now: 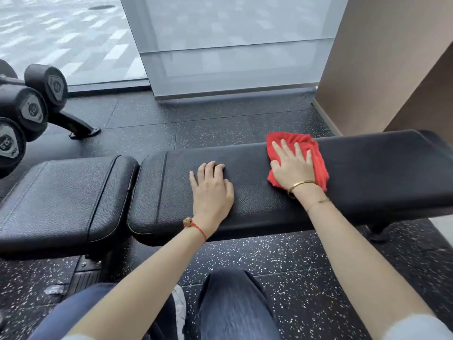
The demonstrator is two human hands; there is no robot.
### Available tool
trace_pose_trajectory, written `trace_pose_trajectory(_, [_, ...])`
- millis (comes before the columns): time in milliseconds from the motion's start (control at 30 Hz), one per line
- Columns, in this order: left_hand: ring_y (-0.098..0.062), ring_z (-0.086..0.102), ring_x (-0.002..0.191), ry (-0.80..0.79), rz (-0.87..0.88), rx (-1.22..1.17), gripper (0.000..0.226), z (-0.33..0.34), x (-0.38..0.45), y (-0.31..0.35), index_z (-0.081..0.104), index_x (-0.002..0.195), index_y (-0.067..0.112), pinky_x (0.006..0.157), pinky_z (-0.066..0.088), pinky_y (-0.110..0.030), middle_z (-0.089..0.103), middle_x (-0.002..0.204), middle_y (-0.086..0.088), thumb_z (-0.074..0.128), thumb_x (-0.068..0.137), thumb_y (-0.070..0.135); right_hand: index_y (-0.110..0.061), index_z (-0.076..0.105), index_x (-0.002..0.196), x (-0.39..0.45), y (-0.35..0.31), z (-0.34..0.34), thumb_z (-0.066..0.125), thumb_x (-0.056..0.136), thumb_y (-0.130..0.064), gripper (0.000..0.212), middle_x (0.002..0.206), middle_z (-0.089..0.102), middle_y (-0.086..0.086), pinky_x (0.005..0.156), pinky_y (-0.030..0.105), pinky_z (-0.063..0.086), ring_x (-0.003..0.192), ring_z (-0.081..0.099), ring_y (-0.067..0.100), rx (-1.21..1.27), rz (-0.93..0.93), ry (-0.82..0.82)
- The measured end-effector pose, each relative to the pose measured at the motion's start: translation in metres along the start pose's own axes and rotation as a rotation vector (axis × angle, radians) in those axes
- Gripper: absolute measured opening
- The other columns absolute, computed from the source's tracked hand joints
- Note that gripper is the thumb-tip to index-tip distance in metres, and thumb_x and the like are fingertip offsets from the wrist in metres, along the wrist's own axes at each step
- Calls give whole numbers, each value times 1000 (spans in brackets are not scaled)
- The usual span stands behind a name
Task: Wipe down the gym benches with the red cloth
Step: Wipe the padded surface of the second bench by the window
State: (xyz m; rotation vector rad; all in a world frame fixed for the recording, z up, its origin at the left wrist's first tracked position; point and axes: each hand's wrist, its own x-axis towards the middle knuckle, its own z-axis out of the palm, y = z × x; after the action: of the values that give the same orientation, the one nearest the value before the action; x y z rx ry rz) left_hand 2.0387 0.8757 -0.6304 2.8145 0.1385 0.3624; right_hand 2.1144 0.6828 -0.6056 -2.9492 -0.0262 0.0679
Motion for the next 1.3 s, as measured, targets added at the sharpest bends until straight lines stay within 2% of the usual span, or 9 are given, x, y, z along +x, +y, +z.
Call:
trace_pose_trajectory(167, [-27, 37, 136, 32, -12, 5, 42, -1, 0, 1, 53, 130, 19, 117, 21, -51, 49, 141, -3, 45, 90, 28, -39, 16, 153, -42, -25, 8, 39, 95, -38, 62, 162, 11, -14, 121, 46, -1, 151, 7, 20, 0, -284, -26])
trace_pose_trajectory(267, [-26, 38, 136, 41, -3, 8, 41, -1, 0, 2, 53, 130, 19, 117, 22, -51, 49, 140, -3, 45, 90, 29, -40, 18, 152, -69, 2, 7, 36, 91, -40, 63, 161, 15, -15, 122, 43, 1, 150, 9, 18, -16, -323, -13])
trace_pose_trajectory(367, [-26, 38, 135, 47, 0, 2, 42, 0, 0, 1, 53, 130, 18, 117, 22, -52, 50, 140, -3, 44, 91, 29, -41, 21, 151, -74, 45, 2, 36, 90, -40, 63, 160, 17, -15, 122, 43, 5, 150, 13, 17, -6, -223, 23])
trace_pose_trajectory(500, [-27, 39, 134, 60, 6, 30, 43, 2, -1, 3, 53, 129, 18, 116, 24, -53, 51, 139, -4, 40, 89, 30, -40, 19, 152, -37, 100, -10, 39, 95, -36, 61, 162, 15, -12, 121, 45, 5, 150, 14, 20, -24, 35, 34])
trace_pose_trajectory(667, [-29, 40, 133, 59, -5, 61, 43, 3, -1, 5, 52, 128, 17, 115, 26, -55, 50, 138, -5, 41, 88, 29, -38, 17, 153, 28, 89, -16, 30, 97, -37, 58, 163, 10, -10, 121, 50, -2, 150, 8, 26, 28, 174, 8])
trace_pose_trajectory(900, [-27, 40, 132, 57, -5, 54, 44, 0, 0, 3, 53, 127, 19, 114, 26, -52, 50, 138, -3, 40, 87, 31, -38, 18, 153, -3, -11, 3, 37, 95, -37, 61, 162, 13, -12, 121, 49, -1, 150, 8, 22, 13, -211, -37])
trace_pose_trajectory(1033, [-27, 41, 132, 60, -3, 39, 43, -1, 0, 2, 54, 126, 20, 114, 26, -51, 51, 137, -3, 40, 87, 31, -40, 18, 152, -54, -4, 8, 36, 91, -41, 64, 161, 15, -14, 122, 45, 1, 150, 10, 18, -37, -379, -35])
trace_pose_trajectory(1133, [-26, 40, 133, 50, -1, 20, 40, 0, 0, 1, 53, 127, 20, 115, 25, -51, 50, 137, -2, 45, 89, 29, -41, 20, 152, -62, 33, 2, 29, 85, -44, 68, 161, 16, -15, 122, 43, 4, 150, 12, 17, -27, -293, -12])
trace_pose_trajectory(1300, [-26, 39, 133, 49, 0, 12, 40, 0, -1, 1, 53, 128, 19, 114, 25, -53, 50, 137, -3, 47, 89, 28, -39, 19, 153, -22, 100, -12, 38, 96, -36, 60, 162, 14, -11, 121, 46, 6, 150, 13, 21, -41, 16, 22])
